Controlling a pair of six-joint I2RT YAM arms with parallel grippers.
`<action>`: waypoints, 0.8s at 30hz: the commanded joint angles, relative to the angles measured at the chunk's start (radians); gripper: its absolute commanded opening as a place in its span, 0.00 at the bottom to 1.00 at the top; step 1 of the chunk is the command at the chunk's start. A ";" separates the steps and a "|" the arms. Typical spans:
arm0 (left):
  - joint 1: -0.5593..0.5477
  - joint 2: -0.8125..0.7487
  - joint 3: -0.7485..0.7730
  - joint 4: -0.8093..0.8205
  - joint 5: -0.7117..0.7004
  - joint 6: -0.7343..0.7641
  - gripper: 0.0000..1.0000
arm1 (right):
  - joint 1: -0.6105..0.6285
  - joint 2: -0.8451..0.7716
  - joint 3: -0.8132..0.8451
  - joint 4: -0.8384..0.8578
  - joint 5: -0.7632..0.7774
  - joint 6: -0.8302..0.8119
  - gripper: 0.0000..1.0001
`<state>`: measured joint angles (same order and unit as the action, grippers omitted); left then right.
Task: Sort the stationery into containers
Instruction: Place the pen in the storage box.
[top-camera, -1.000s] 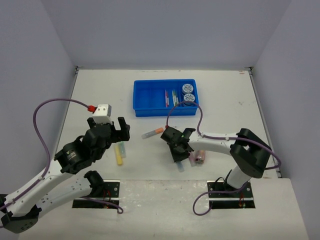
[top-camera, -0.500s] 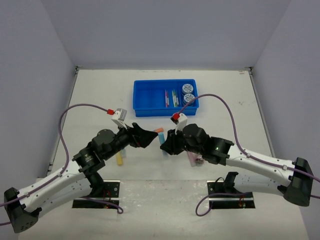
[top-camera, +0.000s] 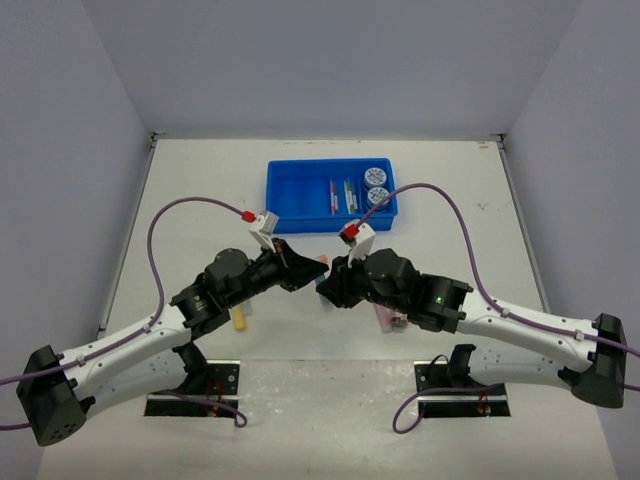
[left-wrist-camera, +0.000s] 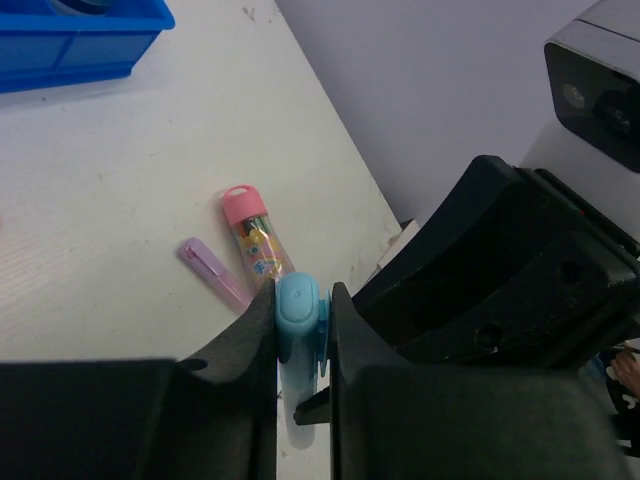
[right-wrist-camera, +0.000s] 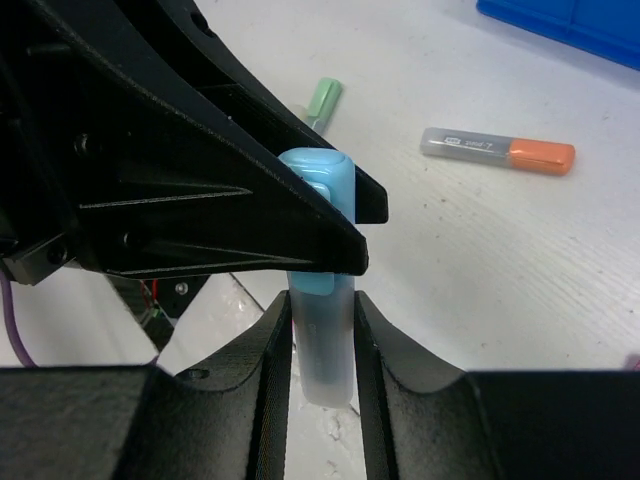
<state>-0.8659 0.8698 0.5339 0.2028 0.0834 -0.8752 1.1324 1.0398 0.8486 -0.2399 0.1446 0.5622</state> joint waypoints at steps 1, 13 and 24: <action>0.004 0.027 0.047 0.060 0.060 0.048 0.02 | 0.006 0.022 0.088 0.004 0.088 -0.010 0.00; 0.174 0.497 0.593 -0.420 -0.454 0.404 0.00 | -0.105 -0.035 0.085 -0.394 0.288 0.127 0.99; 0.402 1.024 1.037 -0.344 -0.317 0.481 0.00 | -0.229 0.086 0.024 -0.473 0.214 0.100 0.98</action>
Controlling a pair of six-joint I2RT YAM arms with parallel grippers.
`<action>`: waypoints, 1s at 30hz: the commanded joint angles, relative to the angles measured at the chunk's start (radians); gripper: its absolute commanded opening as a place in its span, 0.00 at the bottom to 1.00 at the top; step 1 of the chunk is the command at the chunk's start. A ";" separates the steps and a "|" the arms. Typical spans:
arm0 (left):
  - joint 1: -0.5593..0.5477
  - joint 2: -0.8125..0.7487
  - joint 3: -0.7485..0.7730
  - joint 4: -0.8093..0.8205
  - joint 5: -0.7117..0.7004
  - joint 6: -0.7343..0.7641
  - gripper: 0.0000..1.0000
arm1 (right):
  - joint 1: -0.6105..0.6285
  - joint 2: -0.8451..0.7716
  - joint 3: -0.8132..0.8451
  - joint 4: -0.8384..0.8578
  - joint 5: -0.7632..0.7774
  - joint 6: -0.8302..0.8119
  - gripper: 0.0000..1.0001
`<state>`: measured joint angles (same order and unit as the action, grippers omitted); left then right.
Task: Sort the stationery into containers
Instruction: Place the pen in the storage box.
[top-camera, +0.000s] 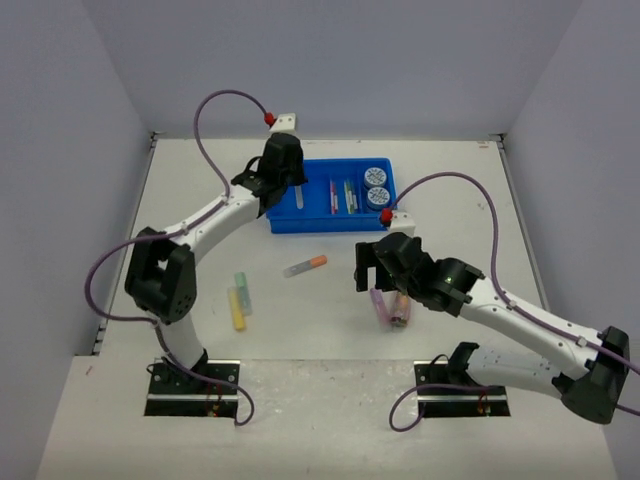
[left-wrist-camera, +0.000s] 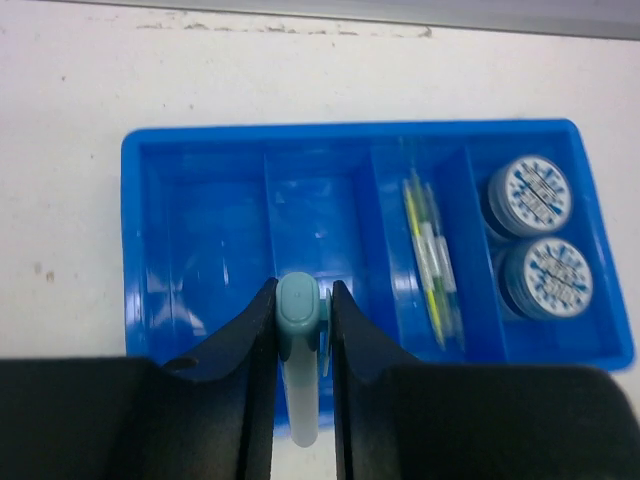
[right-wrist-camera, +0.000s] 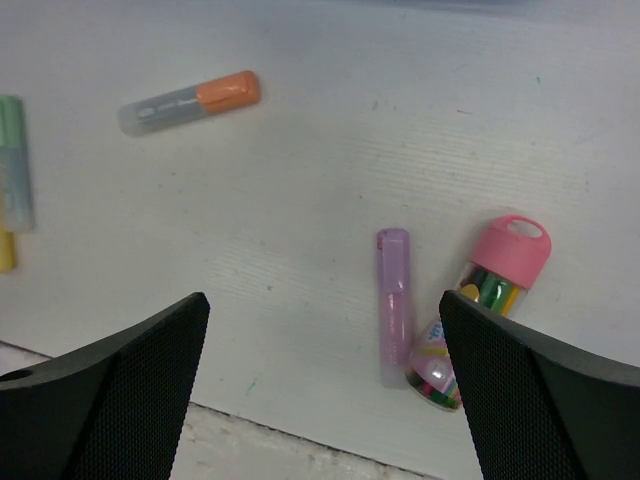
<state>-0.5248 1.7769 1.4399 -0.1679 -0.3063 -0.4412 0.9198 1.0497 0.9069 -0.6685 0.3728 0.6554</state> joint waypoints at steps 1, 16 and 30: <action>0.064 0.147 0.174 0.031 0.087 0.045 0.00 | -0.018 0.095 -0.039 -0.038 -0.020 0.002 0.98; 0.068 0.300 0.333 0.015 0.156 -0.013 0.00 | -0.081 0.238 -0.062 0.046 -0.085 -0.045 0.89; 0.043 0.383 0.329 0.039 0.191 -0.037 0.02 | -0.118 0.332 -0.023 0.069 -0.122 -0.092 0.72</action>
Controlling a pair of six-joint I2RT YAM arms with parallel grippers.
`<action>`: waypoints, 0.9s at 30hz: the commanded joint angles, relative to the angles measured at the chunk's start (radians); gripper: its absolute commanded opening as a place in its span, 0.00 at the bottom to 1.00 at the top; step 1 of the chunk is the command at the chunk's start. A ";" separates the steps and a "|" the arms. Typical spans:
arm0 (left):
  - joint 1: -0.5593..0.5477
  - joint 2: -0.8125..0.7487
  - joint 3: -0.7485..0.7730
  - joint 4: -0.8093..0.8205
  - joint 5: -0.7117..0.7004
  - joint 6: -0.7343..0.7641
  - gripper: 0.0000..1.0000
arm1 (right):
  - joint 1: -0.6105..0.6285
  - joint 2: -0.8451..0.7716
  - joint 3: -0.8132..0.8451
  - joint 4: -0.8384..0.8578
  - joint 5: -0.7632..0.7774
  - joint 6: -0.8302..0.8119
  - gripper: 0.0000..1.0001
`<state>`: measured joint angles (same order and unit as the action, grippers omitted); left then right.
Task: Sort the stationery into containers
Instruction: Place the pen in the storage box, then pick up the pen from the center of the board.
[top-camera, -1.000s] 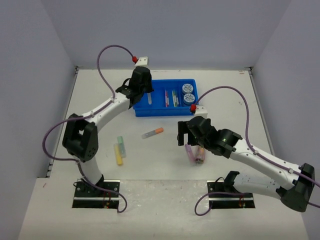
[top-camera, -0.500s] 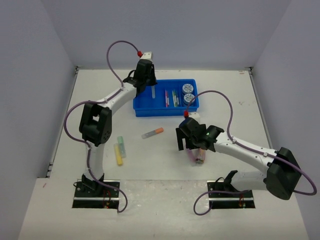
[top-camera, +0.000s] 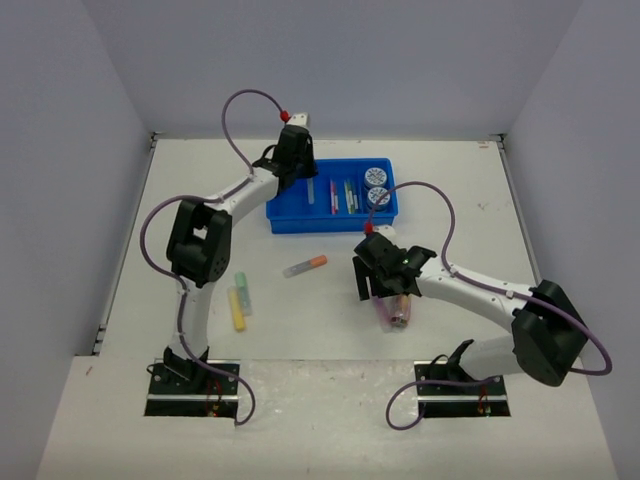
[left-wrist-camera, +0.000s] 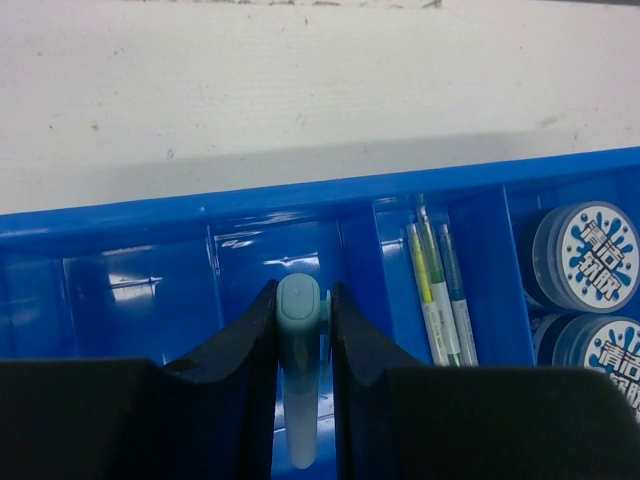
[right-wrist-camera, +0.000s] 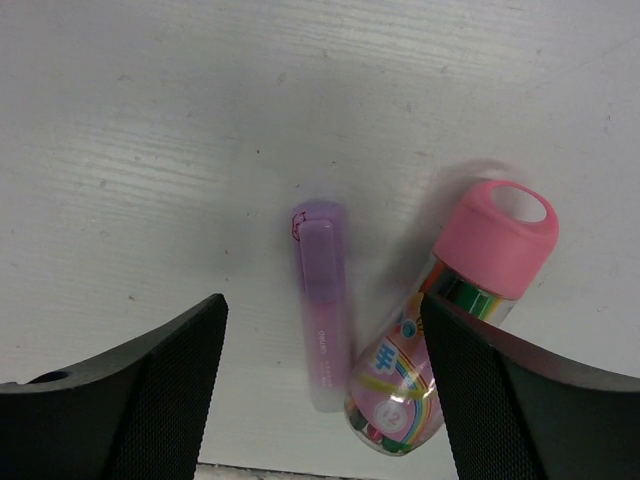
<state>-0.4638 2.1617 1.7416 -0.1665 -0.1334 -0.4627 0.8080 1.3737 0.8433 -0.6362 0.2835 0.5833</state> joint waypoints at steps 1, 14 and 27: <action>-0.021 0.001 0.028 0.040 0.022 -0.017 0.07 | -0.006 0.019 0.037 0.041 -0.039 -0.020 0.70; -0.081 -0.165 0.013 -0.061 -0.049 -0.030 0.76 | -0.030 0.119 0.026 0.082 -0.116 -0.041 0.52; -0.177 -0.751 -0.422 -0.031 0.013 -0.024 0.94 | -0.029 0.226 -0.008 0.116 -0.219 -0.010 0.29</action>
<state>-0.6146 1.5165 1.4491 -0.2153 -0.1465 -0.4961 0.7826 1.5644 0.8444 -0.5604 0.1287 0.5569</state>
